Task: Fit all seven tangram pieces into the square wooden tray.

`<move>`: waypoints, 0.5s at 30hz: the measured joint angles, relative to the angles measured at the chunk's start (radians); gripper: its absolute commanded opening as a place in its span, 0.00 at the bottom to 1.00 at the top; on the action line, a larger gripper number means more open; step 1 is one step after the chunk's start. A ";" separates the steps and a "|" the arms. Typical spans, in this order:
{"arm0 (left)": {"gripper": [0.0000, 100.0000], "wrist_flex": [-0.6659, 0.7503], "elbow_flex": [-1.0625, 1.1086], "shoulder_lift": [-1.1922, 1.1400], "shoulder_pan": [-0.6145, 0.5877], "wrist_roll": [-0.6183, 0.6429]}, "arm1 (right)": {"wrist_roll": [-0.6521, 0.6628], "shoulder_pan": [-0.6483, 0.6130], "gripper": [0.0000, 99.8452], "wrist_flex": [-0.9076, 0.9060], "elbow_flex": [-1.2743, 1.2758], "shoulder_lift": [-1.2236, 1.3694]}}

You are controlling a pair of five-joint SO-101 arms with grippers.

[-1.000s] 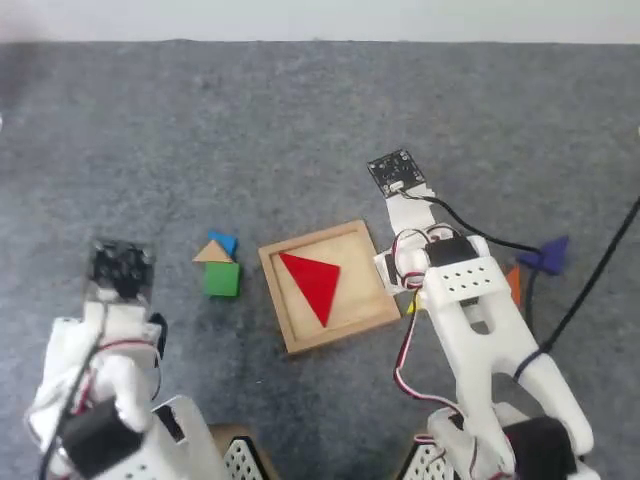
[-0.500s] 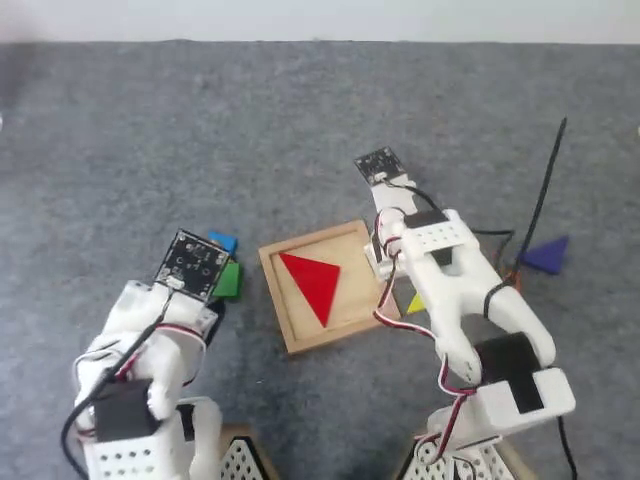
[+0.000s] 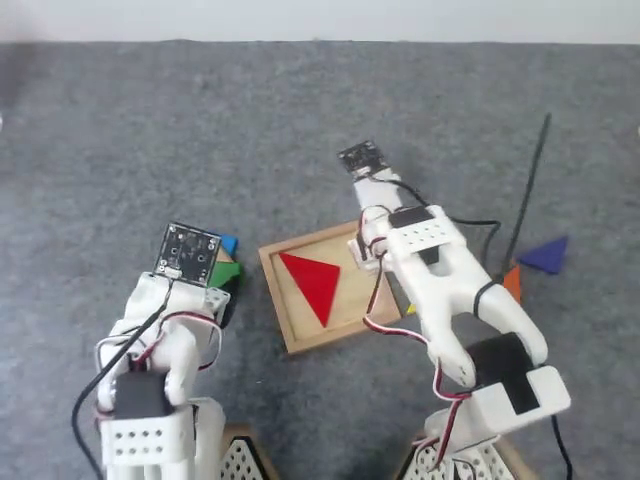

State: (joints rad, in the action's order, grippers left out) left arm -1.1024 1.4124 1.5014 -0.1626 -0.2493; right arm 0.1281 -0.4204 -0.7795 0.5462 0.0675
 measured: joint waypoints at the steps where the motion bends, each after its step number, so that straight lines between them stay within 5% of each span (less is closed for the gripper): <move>1: 0.25 0.026 0.028 -0.002 0.000 0.008 | 0.000 -0.006 0.38 0.012 0.000 0.008; 9: 0.25 0.058 0.066 -0.003 0.003 0.023 | 0.000 -0.006 0.38 0.044 -0.034 0.091; 15: 0.25 0.060 0.084 -0.003 0.002 0.023 | -0.003 0.106 0.38 -0.023 -0.064 0.092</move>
State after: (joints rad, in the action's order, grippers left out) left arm -1.0426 1.4968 1.4983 -0.1611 -0.2263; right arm 0.1250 -0.3145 -0.8025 0.4818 0.1596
